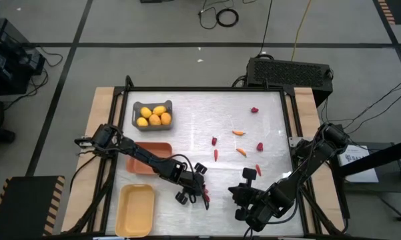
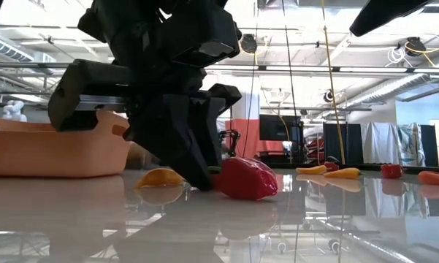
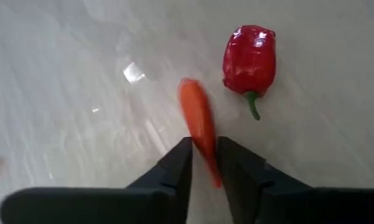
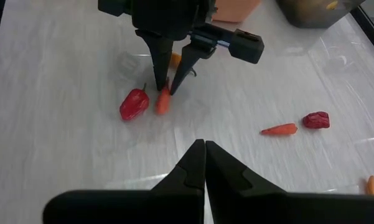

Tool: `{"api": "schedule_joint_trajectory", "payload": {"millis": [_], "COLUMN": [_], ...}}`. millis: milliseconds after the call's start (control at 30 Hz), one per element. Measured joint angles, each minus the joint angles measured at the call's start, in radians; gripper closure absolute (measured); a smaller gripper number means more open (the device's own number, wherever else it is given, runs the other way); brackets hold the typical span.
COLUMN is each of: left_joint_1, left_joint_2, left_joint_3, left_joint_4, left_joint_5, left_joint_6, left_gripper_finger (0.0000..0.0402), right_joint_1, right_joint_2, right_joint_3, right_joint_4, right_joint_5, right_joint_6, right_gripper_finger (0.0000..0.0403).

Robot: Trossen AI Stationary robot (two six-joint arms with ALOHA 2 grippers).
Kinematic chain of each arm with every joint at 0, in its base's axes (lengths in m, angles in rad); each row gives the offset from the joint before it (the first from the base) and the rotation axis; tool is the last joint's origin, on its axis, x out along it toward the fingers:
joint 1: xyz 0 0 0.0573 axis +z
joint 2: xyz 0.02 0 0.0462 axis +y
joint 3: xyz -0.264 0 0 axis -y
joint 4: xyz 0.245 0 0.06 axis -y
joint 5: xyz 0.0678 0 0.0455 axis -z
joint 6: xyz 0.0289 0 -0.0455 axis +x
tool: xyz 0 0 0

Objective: Sort produce into baskets
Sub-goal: Put the orange chili pepper into the orange bin

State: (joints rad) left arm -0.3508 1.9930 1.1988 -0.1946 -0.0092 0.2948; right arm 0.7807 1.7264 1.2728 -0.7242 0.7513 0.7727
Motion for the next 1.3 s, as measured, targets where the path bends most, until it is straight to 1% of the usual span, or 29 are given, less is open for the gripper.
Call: {"api": "schedule_joint_trajectory", "payload": {"millis": [133, 200, 300, 400, 467, 567, 667, 867, 933, 1033, 1100, 1167, 1300], "left_joint_1": [0.0, 0.0, 0.0, -0.001, -0.003, -0.003, -0.003, -0.01, -0.02, -0.038, -0.045, -0.045, -0.044], "left_joint_2": [0.0, -0.006, -0.026, -0.076, -0.128, -0.215, -0.31, -0.453, -0.482, -0.505, -0.511, -0.511, -0.511], "left_joint_3": [0.0, 0.0, -0.002, 0.001, 0.002, 0.002, 0.004, 0.004, 0.004, 0.003, 0.003, -0.005, -0.046], "left_joint_4": [-0.001, -0.002, -0.018, -0.053, -0.117, -0.218, -0.36, -0.751, -0.866, -1.017, -1.088, -1.137, -1.139], "left_joint_5": [0.001, 0.001, -0.01, -0.041, -0.074, -0.114, -0.125, -0.126, -0.145, -0.216, -0.26, -0.279, -0.282], "left_joint_6": [-0.002, -0.002, -0.002, -0.003, -0.009, -0.07, -0.189, -0.479, -0.562, -0.666, -0.712, -0.749, -0.759], "left_gripper_finger": [0.0374, 0.0391, 0.0392, 0.0391, 0.0391, 0.0391, 0.0391, 0.0391, 0.0391, 0.0391, 0.0391, 0.0391, 0.0391], "right_joint_1": [0.0, 0.0, 0.0, 0.0, 0.0, 0.0, 0.0, 0.001, 0.001, 0.001, 0.001, 0.001, 0.001], "right_joint_2": [0.0, 0.0, 0.0, 0.0, 0.0, 0.0, 0.0, 0.0, 0.0, 0.0, 0.0, 0.0, 0.0], "right_joint_3": [0.0, 0.0, 0.0, 0.0, 0.0, 0.0, 0.0, 0.0, 0.0, 0.0, 0.0, 0.0, 0.0], "right_joint_4": [0.001, 0.001, 0.0, 0.0, -0.001, -0.001, -0.003, 0.002, 0.002, 0.003, 0.004, 0.006, 0.008], "right_joint_5": [0.0, 0.0, 0.0, 0.0, -0.001, -0.001, -0.001, -0.001, -0.001, -0.001, -0.001, -0.001, -0.001], "right_joint_6": [0.0, 0.0, 0.0, 0.0, 0.0, 0.0, 0.0, 0.003, 0.006, 0.007, 0.008, 0.008, 0.008], "right_gripper_finger": [0.0403, 0.0403, 0.0403, 0.0403, 0.0403, 0.0403, 0.0403, 0.0403, 0.0403, 0.0403, 0.0403, 0.0403, 0.0403]}}
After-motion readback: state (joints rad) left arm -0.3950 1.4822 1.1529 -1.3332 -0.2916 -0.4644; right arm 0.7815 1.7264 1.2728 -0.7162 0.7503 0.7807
